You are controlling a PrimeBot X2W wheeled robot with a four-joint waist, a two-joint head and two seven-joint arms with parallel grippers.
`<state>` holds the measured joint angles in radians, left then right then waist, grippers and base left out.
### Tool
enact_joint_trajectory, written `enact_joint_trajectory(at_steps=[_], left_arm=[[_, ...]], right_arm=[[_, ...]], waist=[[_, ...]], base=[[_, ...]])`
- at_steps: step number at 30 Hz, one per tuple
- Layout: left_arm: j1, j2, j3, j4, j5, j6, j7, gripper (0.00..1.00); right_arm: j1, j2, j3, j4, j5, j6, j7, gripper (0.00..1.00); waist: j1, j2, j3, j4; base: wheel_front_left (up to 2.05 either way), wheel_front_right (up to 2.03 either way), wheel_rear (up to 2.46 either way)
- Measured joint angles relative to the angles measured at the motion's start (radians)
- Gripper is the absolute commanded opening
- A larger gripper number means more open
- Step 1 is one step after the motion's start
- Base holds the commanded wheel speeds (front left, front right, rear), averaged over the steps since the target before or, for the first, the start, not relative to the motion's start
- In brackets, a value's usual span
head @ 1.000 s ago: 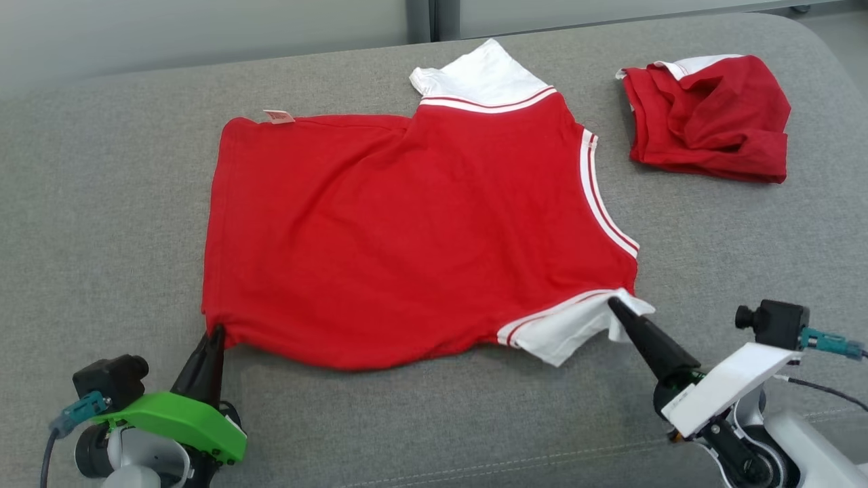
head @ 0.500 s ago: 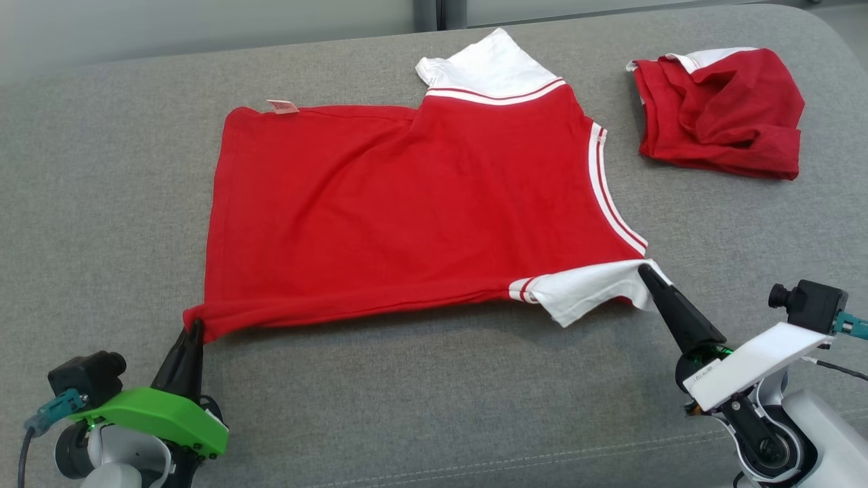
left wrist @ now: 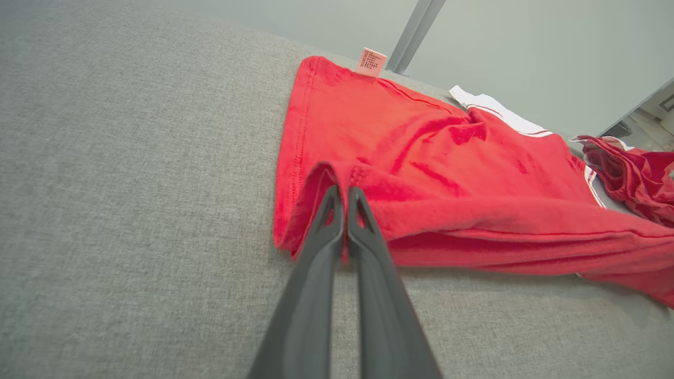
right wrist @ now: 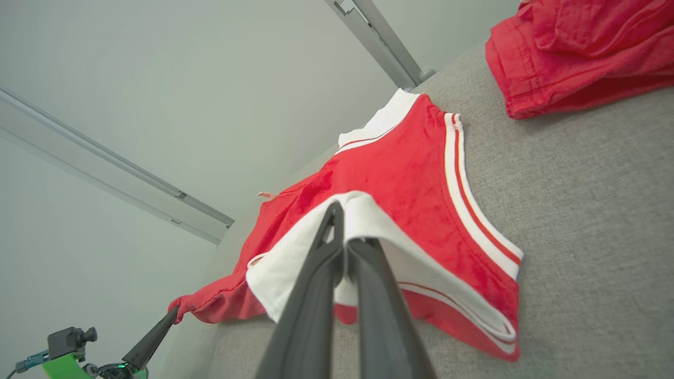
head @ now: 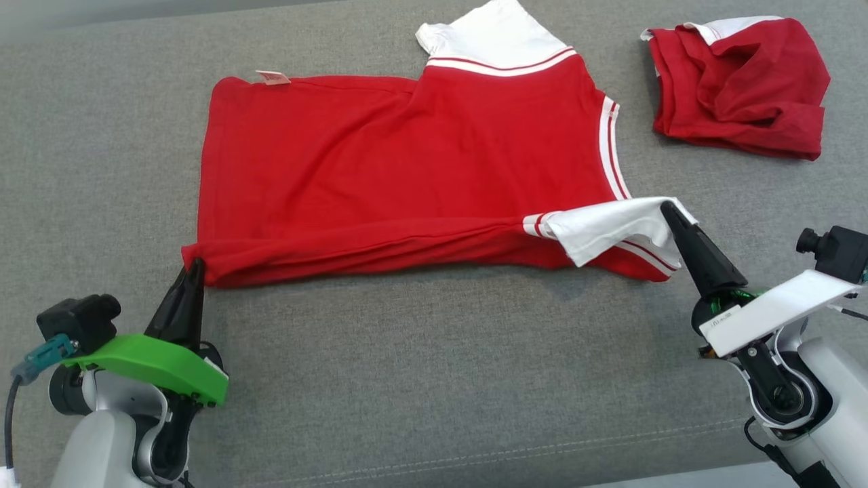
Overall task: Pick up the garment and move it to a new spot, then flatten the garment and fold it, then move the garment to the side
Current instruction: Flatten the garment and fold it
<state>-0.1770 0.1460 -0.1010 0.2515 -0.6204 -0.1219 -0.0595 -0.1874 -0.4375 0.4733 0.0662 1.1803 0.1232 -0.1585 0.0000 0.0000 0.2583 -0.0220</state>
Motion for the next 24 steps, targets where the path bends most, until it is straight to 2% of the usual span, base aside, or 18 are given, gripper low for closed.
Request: enact_joint_trajectory(at_steps=[24], left_arm=[[-0.162, 0.000, -0.032, 0.082, 0.000, -0.001, 0.021, 0.00]], right_arm=[[-0.202, 0.000, 0.045, 0.184, -0.023, 0.000, -0.018, 0.00]], waist=[[0.0001, 0.0000, 0.121, 0.021]], base=[[0.00, 0.00, 0.00]])
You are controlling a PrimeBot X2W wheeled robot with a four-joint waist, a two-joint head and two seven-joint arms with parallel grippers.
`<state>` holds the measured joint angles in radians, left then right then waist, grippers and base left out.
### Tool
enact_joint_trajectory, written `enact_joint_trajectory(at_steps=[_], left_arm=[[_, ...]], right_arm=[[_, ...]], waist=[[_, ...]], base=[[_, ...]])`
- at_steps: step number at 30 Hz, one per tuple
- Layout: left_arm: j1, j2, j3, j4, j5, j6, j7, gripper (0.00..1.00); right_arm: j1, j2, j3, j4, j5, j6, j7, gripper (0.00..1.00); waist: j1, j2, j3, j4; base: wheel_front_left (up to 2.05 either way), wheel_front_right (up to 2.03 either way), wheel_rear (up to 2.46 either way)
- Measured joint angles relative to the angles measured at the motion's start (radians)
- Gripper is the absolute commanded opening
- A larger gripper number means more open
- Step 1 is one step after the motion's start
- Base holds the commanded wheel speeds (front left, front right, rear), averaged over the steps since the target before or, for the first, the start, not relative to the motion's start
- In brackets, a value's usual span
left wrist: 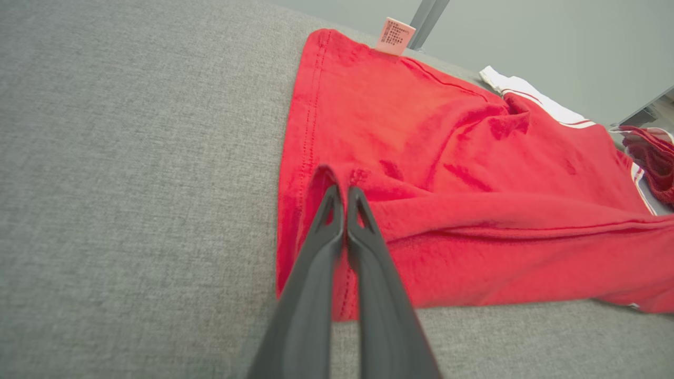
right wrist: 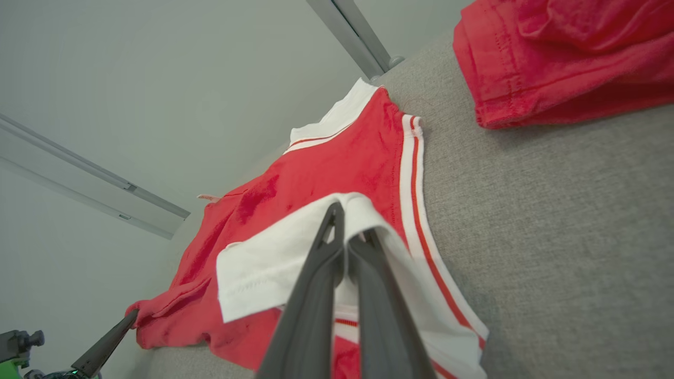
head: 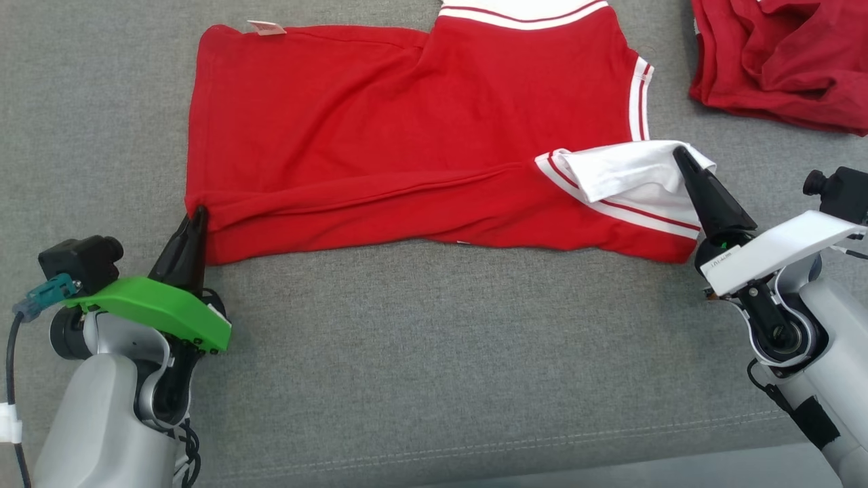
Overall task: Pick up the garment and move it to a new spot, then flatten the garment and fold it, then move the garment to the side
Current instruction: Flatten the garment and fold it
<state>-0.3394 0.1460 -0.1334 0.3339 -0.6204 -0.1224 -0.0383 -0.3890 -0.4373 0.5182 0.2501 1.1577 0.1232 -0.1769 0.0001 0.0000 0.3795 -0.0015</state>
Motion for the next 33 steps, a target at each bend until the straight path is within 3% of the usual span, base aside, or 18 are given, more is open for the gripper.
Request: enact_joint_trajectory(at_steps=[16, 17, 18, 19, 20, 21, 33], left_arm=[[-0.098, 0.001, -0.016, 0.077, 0.000, -0.001, 0.001, 0.00], [-0.102, 0.002, -0.019, 0.081, 0.000, -0.001, -0.003, 0.03], [-0.107, 0.002, -0.022, 0.085, 0.000, -0.001, -0.007, 0.19], [-0.112, 0.002, -0.024, 0.089, 0.000, -0.001, -0.007, 0.29], [-0.116, 0.002, -0.026, 0.095, 0.000, -0.001, -0.007, 0.42], [-0.120, 0.002, -0.028, 0.104, 0.000, -0.001, -0.007, 1.00], [-0.137, 0.002, -0.040, 0.144, 0.005, -0.001, -0.075, 1.00]], right_arm=[[-0.088, 0.027, 0.042, 0.084, 0.001, 0.000, -0.022, 0.02], [-0.094, 0.028, 0.044, 0.091, 0.000, 0.000, -0.022, 0.15], [-0.099, 0.028, 0.045, 0.098, -0.001, 0.000, -0.026, 0.34], [-0.104, 0.030, 0.047, 0.104, -0.002, 0.000, -0.026, 0.42], [-0.108, 0.031, 0.050, 0.110, -0.002, 0.000, -0.027, 0.62], [-0.114, 0.034, 0.052, 0.114, -0.004, 0.000, -0.031, 1.00], [-0.144, 0.060, 0.070, 0.148, -0.005, 0.000, -0.060, 1.00]], waist=[[-0.0001, 0.0000, 0.028, 0.000], [-0.0001, 0.0000, 0.029, -0.001], [-0.0001, 0.0000, 0.030, -0.001], [-0.0001, 0.0000, 0.031, -0.002], [-0.0001, 0.0000, 0.032, -0.002], [-0.0001, 0.0000, 0.032, -0.003], [-0.0001, 0.0000, 0.002, -0.003]], base=[[0.00, 0.00, 0.00], [0.00, 0.00, 0.00], [0.00, 0.00, 0.00], [0.00, 0.00, 0.00], [0.00, 0.00, 0.00], [0.00, 0.00, 0.00], [0.00, 0.00, 0.00]])
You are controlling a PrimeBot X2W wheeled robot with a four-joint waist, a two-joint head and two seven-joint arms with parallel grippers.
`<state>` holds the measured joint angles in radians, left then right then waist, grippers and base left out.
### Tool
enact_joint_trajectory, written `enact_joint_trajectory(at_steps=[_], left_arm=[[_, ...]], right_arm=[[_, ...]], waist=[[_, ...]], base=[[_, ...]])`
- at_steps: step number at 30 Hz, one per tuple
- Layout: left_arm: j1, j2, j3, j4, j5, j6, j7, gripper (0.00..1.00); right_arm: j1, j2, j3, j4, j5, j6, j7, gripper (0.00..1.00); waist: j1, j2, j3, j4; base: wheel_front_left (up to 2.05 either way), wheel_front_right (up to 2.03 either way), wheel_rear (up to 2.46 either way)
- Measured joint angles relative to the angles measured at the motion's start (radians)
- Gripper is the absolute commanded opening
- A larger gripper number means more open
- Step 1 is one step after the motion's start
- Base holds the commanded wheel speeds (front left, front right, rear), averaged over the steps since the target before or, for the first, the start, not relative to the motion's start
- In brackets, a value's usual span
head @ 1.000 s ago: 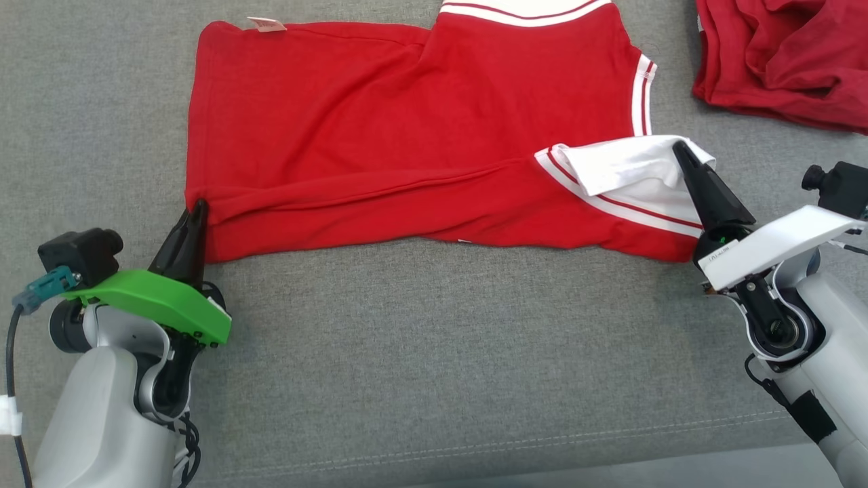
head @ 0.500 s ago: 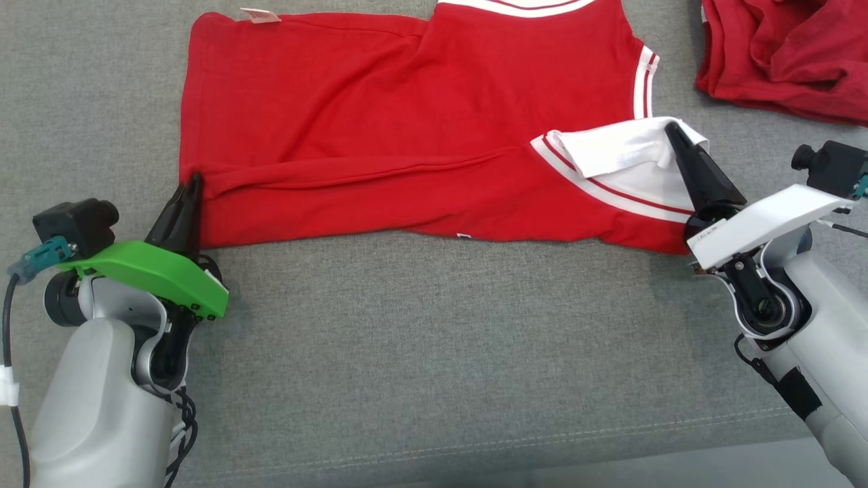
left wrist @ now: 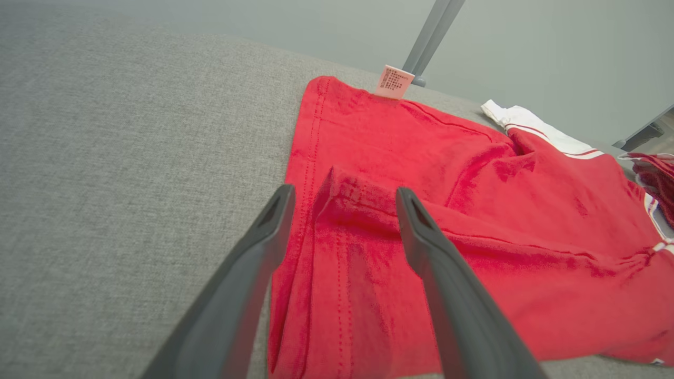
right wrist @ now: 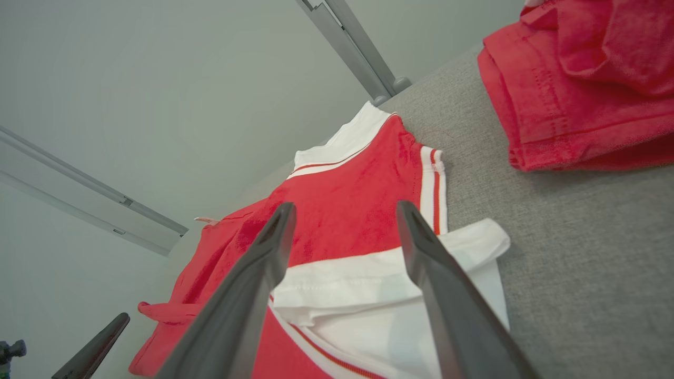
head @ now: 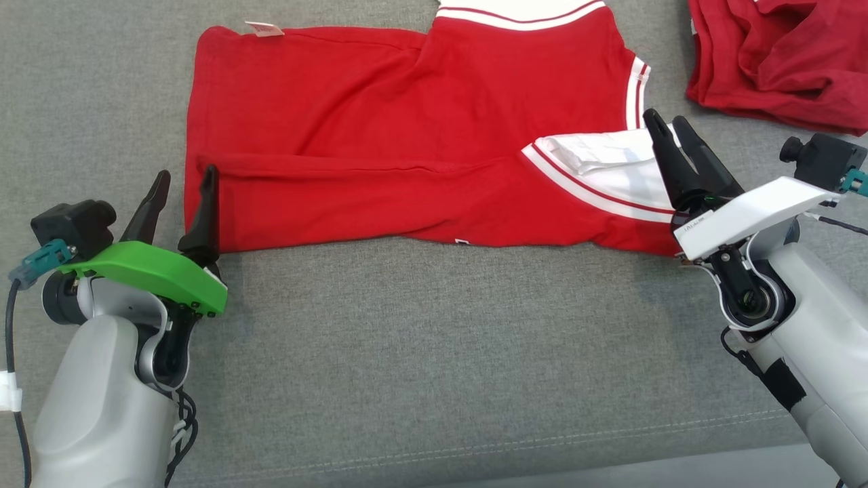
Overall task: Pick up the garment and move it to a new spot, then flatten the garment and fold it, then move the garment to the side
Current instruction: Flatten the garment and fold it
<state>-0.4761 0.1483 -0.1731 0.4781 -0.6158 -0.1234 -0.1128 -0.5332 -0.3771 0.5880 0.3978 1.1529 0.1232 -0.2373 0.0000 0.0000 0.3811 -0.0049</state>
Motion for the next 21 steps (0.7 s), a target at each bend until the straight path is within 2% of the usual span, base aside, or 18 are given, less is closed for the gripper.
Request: enact_joint_trajectory(at_steps=[12, 21], left_arm=[[0.012, 0.019, -0.021, 0.031, 0.012, 0.000, -0.076, 1.00], [0.098, 0.027, -0.032, 0.053, 0.016, 0.000, -0.092, 1.00]], right_arm=[[0.017, -0.003, 0.028, 0.019, -0.005, 0.000, -0.009, 1.00], [0.099, -0.012, 0.038, 0.042, -0.018, 0.000, -0.009, 1.00]], waist=[[0.0000, 0.0000, -0.070, -0.004], [0.0000, 0.0000, -0.141, -0.014]], base=[[0.00, 0.00, 0.00], [0.00, 0.00, 0.00]])
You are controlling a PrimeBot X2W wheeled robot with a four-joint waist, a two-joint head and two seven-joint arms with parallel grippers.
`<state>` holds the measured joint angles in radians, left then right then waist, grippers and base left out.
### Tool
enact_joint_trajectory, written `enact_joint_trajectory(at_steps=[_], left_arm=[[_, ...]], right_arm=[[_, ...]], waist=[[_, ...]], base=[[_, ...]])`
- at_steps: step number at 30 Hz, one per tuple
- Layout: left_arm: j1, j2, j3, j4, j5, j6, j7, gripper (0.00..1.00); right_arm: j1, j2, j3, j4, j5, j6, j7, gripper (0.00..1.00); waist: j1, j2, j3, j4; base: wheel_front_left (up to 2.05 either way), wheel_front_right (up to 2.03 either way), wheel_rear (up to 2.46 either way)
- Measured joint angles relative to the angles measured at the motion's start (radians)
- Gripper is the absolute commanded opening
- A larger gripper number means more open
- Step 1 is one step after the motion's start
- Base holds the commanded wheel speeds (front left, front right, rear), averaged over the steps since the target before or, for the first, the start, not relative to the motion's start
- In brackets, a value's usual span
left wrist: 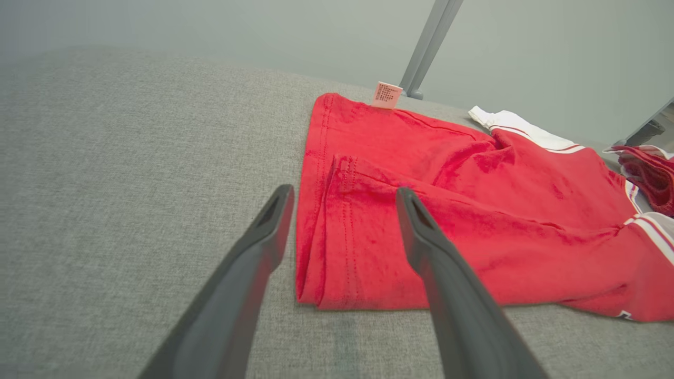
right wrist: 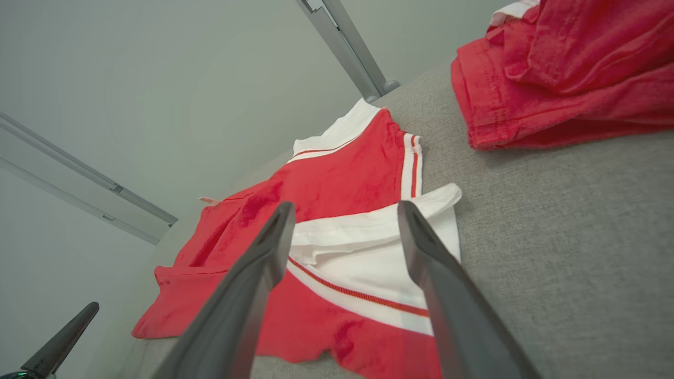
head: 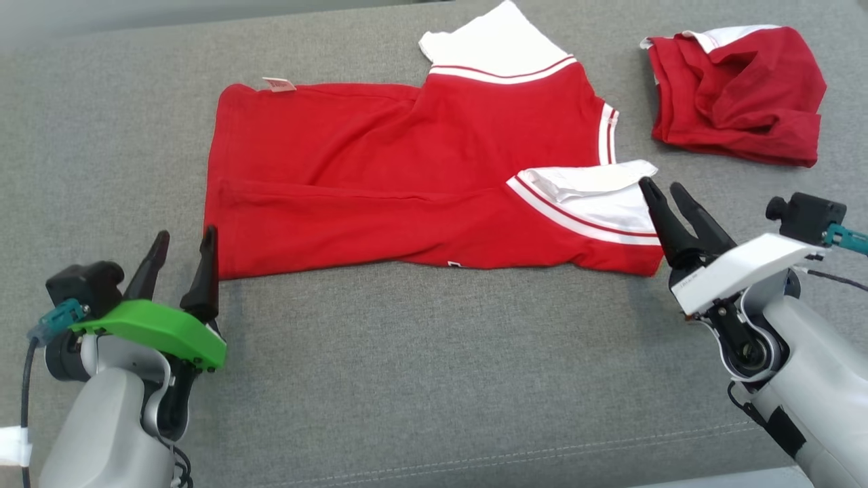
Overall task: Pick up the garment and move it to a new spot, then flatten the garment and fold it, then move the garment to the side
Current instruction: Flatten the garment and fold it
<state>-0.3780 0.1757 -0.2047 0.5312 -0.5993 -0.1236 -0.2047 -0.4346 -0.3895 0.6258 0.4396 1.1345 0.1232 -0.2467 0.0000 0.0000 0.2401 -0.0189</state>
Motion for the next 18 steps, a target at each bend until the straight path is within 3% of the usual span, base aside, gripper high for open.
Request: enact_joint_trajectory(at_steps=[18], left_arm=[[0.052, 0.004, -0.020, -0.002, 0.004, 0.000, -0.006, 1.00]], right_arm=[[0.100, 0.015, -0.025, 0.060, 0.006, 0.000, -0.001, 1.00]], waist=[[0.0000, 0.0000, -0.023, -0.010]], base=[[0.00, 0.00, 0.00]])
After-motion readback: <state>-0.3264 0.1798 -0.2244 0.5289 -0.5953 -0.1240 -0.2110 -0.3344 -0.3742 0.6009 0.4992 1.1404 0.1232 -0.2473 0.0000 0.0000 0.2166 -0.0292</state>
